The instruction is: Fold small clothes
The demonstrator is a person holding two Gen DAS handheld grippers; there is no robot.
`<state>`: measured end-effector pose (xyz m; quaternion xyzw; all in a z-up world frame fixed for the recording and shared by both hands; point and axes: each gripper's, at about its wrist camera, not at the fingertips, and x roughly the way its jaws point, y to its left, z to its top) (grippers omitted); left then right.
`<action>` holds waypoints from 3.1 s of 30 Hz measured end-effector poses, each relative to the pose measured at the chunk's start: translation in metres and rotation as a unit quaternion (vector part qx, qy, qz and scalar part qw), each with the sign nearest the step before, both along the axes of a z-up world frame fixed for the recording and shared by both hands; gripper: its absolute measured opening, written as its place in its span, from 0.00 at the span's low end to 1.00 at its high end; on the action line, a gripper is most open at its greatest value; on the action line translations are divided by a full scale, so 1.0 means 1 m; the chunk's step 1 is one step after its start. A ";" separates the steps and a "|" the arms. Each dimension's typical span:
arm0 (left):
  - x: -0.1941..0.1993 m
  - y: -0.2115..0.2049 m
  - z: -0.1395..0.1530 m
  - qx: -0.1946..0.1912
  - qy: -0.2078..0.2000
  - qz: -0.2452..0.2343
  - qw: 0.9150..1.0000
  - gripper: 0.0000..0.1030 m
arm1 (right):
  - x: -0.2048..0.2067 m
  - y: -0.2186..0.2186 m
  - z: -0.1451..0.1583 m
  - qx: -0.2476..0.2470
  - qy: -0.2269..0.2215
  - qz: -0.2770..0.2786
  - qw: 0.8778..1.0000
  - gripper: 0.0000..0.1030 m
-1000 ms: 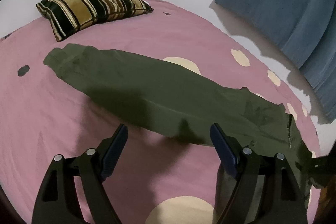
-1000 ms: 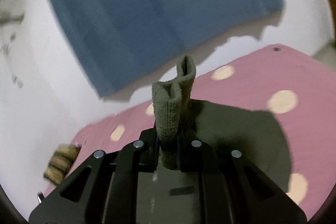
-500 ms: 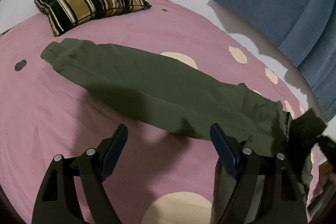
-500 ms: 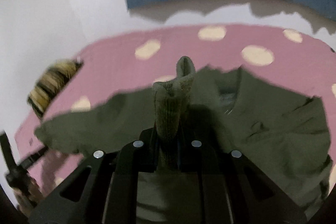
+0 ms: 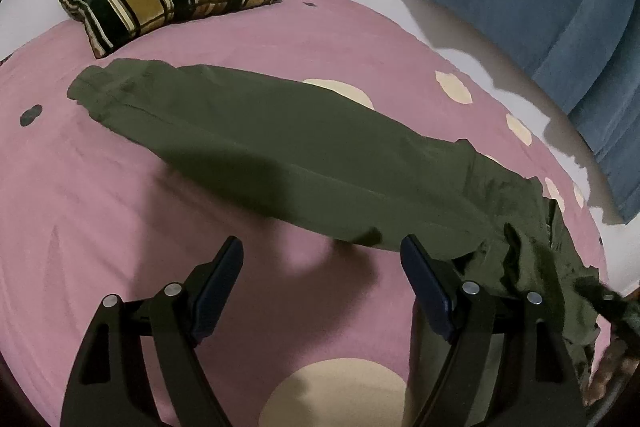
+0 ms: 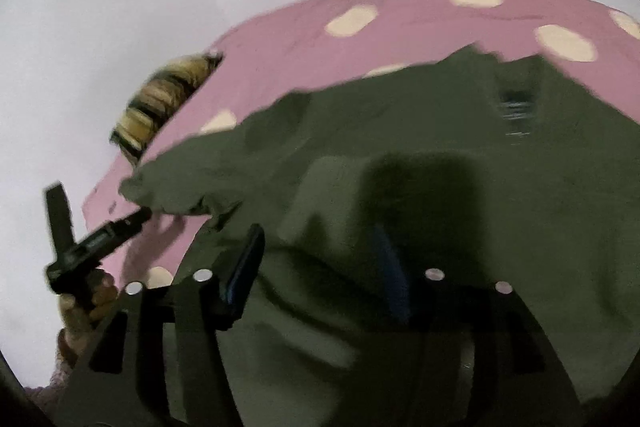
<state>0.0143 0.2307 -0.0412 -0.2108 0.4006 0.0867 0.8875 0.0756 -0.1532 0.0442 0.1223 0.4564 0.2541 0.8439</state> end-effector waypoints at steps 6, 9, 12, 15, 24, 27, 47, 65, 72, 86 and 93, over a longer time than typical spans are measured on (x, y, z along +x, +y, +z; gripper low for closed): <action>0.003 -0.005 -0.004 -0.005 0.004 -0.003 1.000 0.77 | -0.025 -0.175 0.013 0.000 -0.019 -0.192 0.981 0.61; 0.005 -0.013 -0.005 0.001 0.007 -0.008 1.000 0.77 | -0.032 -0.257 -0.013 -0.010 0.025 -0.291 0.956 0.61; 0.008 -0.020 -0.003 0.006 0.010 -0.012 1.000 0.77 | -0.035 -0.283 -0.046 0.026 0.077 -0.285 0.955 0.61; 0.010 -0.026 -0.002 0.010 0.013 -0.013 1.000 0.77 | -0.036 -0.282 -0.069 0.057 0.105 -0.243 0.963 0.20; 0.012 -0.037 -0.001 0.017 0.014 -0.021 1.000 0.77 | -0.040 -0.294 -0.092 0.075 0.096 -0.224 0.967 0.09; 0.012 -0.039 -0.004 0.015 0.019 -0.023 0.999 0.77 | -0.044 -0.302 -0.083 0.093 0.095 -0.221 0.966 0.18; 0.016 -0.027 -0.012 0.026 0.027 -0.002 0.999 0.77 | 0.074 -0.313 -0.094 0.057 0.107 -0.252 0.960 0.12; -0.013 0.024 -0.011 -0.003 0.021 0.040 0.999 0.77 | -0.005 -0.189 -0.046 0.122 0.065 -0.133 0.981 0.52; -0.034 0.079 -0.008 -0.030 0.014 0.087 0.996 0.77 | 0.000 -0.168 -0.085 0.083 0.101 -0.116 0.985 0.54; -0.001 0.219 -0.025 -0.197 -0.023 0.167 0.966 0.77 | -0.002 -0.149 -0.083 0.065 0.084 -0.112 0.988 0.73; 0.023 0.231 -0.035 -0.220 0.005 0.164 0.962 0.31 | -0.004 -0.150 -0.084 0.073 0.072 -0.110 0.989 0.77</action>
